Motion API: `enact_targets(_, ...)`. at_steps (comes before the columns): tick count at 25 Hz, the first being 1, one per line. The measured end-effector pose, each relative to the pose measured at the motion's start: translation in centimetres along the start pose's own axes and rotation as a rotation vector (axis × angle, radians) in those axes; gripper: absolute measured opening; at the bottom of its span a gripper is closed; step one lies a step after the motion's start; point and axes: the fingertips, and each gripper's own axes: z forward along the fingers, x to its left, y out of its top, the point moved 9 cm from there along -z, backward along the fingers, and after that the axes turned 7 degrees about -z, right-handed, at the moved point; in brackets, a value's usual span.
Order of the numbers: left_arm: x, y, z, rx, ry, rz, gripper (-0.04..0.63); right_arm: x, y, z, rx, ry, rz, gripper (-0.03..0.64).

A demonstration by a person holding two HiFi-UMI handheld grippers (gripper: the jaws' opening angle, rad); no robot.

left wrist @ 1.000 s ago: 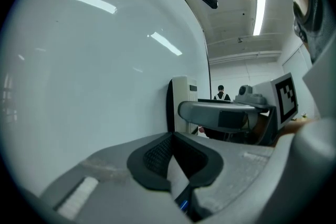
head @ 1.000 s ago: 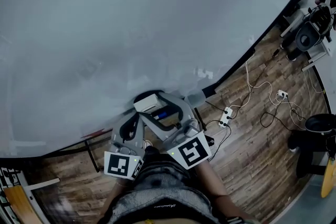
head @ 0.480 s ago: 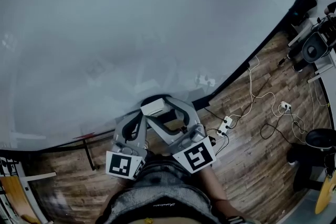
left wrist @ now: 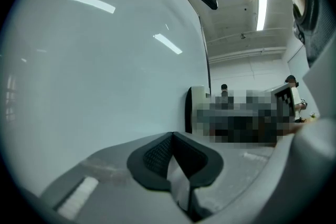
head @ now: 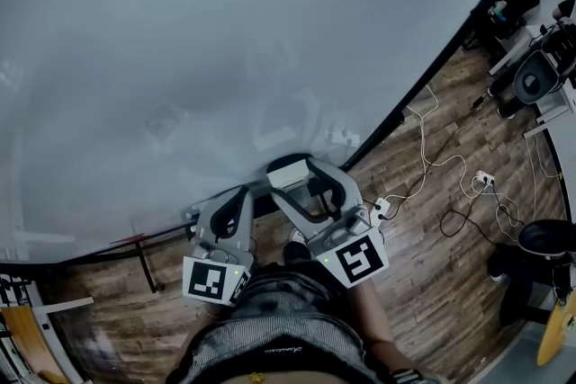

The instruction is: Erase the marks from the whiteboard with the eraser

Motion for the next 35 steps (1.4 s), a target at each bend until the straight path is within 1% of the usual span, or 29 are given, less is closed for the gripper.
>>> enact_targets(5, -1.9, -0.2, 1.5, 0.003, -0.016, 0.015, 0.003, -2.7, -1.1, -2.4, 0.025, -0.050, -0.011, 0.262)
enact_targets(9, -2.4, -0.7, 2.8, 0.007, -0.025, 0.011, 0.003, -4.8, -2.0, -3.0, 0.039, -0.072, -0.028, 0.258)
enact_targets(14, -3.6, -1.2, 3.5, -0.003, -0.016, -0.003, 0.003, -6.0, -3.0, -4.2, 0.053, -0.105, -0.006, 0.256)
enact_targets(19, -4.2, -1.0, 4.0, -0.001, -0.008, 0.001, 0.003, -6.8, -3.0, -4.6, 0.046, -0.127, 0.011, 0.249)
enact_targets(24, -4.2, -0.8, 3.3, -0.018, 0.001, 0.021, 0.003, -6.4, -2.8, -4.6, 0.042, -0.149, 0.025, 0.245)
enact_targets(29, -2.5, -1.6, 1.8, -0.002, 0.015, -0.014, 0.003, -5.1, -3.0, -3.5, 0.052, -0.181, 0.022, 0.242)
enact_targets(32, -1.7, -1.5, 1.1, -0.002, 0.016, -0.021, 0.003, -3.9, -2.9, -2.5, 0.074, -0.158, 0.010, 0.242)
enact_targets(35, -1.4, -1.1, -0.2, -0.013, 0.015, -0.013, 0.003, -1.8, -2.3, -2.1, 0.073, -0.134, 0.010, 0.242)
